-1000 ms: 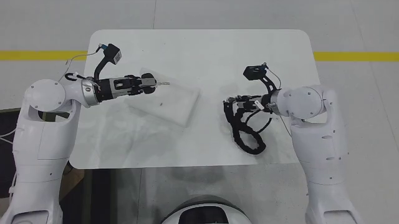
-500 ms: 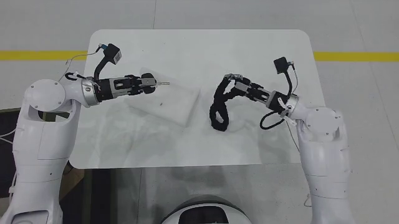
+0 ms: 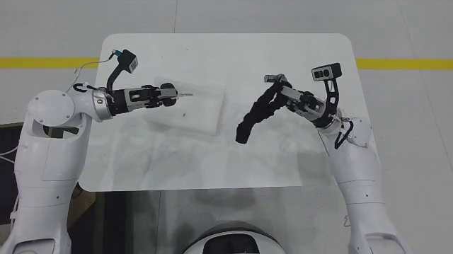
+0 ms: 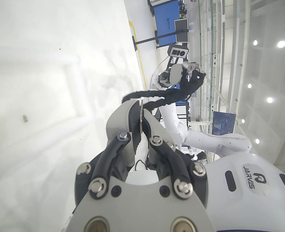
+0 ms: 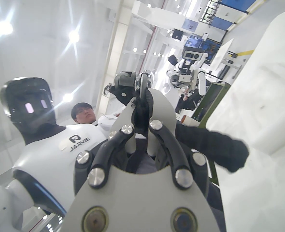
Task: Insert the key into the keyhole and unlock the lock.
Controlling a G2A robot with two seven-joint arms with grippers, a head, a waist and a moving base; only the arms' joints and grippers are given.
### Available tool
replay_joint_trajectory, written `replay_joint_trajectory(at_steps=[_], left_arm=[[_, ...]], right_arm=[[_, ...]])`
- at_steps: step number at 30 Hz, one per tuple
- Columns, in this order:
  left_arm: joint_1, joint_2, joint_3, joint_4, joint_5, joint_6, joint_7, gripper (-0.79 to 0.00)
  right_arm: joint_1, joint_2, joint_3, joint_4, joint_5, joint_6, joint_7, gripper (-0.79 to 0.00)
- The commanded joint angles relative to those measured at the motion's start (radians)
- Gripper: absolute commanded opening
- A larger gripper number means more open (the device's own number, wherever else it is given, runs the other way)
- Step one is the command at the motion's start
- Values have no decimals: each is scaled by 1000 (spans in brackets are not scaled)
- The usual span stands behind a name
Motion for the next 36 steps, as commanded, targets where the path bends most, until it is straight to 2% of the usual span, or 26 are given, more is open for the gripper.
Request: replay_joint_trajectory(at_steps=[1, 4, 5, 7, 9, 11, 16, 21, 25, 36], left_arm=[[0, 0, 0, 0, 0, 0, 0, -785], [0, 0, 0, 0, 0, 0, 0, -785], [26, 0, -7, -9, 14, -1, 32, -785], [83, -3, -29, -61, 41, 11, 182, -785], [112, -12, -5, -104, -21, 25, 252, -785], [129, -19, 34, -141, 8, -8, 306, -785], [155, -36, 111, -193, 29, -85, 422, -785], [153, -45, 147, -199, 42, -111, 431, -785], [146, -51, 166, -198, -1, -85, 394, -785], [136, -60, 185, -198, 15, -101, 339, -785]], right_arm=[[0, 1, 2, 0, -13, -3, -3, -785], [0, 1, 2, 0, -13, -3, -3, -785], [0, 1, 2, 0, -13, -3, -3, -785], [-27, 2, 3, -15, -17, -1, -14, -785], [-70, 9, -5, -71, -105, 14, -45, -785], [-86, 12, -27, -105, -196, 12, -83, -785], [-90, 13, -83, -136, -237, 19, -128, -785], [-79, 19, -102, -127, -252, 11, -126, -785], [-74, 24, -111, -127, -272, -4, -130, -785], [-77, 38, -129, -129, -263, -15, -131, -785]])
